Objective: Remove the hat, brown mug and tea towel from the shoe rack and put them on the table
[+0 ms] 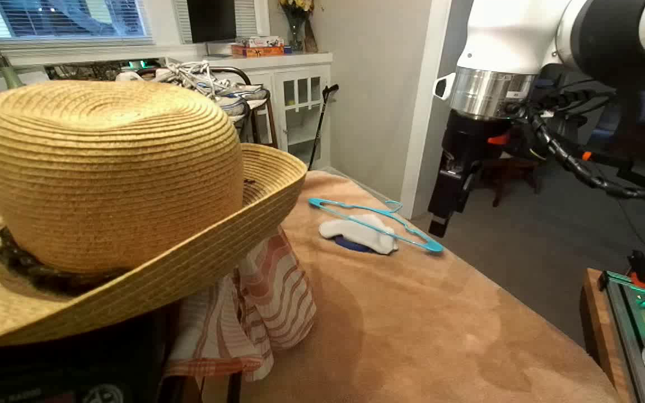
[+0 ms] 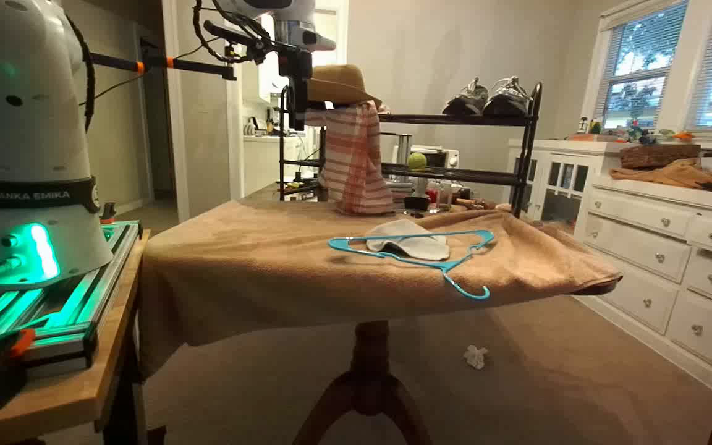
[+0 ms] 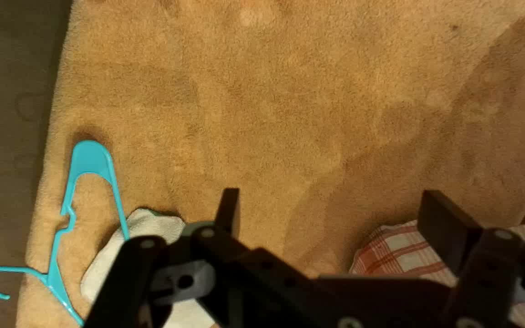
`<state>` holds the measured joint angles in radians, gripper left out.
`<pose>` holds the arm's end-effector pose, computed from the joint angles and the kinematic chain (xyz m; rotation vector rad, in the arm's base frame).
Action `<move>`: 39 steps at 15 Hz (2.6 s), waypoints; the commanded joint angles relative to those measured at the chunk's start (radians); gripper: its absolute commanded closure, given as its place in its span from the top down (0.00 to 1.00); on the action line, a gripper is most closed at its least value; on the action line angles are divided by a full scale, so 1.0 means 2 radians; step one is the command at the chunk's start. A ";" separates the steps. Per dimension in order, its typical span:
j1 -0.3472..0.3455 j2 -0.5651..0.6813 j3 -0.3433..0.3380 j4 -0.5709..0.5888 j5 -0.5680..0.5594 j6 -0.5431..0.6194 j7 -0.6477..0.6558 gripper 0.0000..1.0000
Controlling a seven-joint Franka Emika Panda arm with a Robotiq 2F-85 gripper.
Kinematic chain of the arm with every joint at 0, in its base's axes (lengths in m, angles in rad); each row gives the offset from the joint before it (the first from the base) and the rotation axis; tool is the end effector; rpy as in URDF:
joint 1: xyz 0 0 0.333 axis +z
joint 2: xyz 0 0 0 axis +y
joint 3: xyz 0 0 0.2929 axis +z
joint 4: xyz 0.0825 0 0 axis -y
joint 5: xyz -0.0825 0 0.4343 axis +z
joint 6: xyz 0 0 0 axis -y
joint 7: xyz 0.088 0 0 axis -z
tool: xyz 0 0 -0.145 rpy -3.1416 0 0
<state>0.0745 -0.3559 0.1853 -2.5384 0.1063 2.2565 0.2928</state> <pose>0.4610 0.1218 0.3136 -3.0973 0.1653 -0.0967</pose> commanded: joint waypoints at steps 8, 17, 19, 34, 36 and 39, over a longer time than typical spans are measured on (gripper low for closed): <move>0.018 0.018 0.002 0.048 0.021 -0.008 0.010 1.00; 0.038 0.109 0.016 0.240 0.075 0.000 0.061 1.00; 0.042 0.141 0.024 0.284 0.066 0.012 0.082 1.00; 0.083 0.237 0.022 0.435 0.026 0.015 0.174 1.00; 0.082 0.237 0.023 0.439 0.040 0.013 0.170 1.00; 0.085 0.240 0.025 0.442 0.044 0.014 0.171 1.00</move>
<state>0.2248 0.1037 0.2410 -1.6778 0.1853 2.2953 0.6096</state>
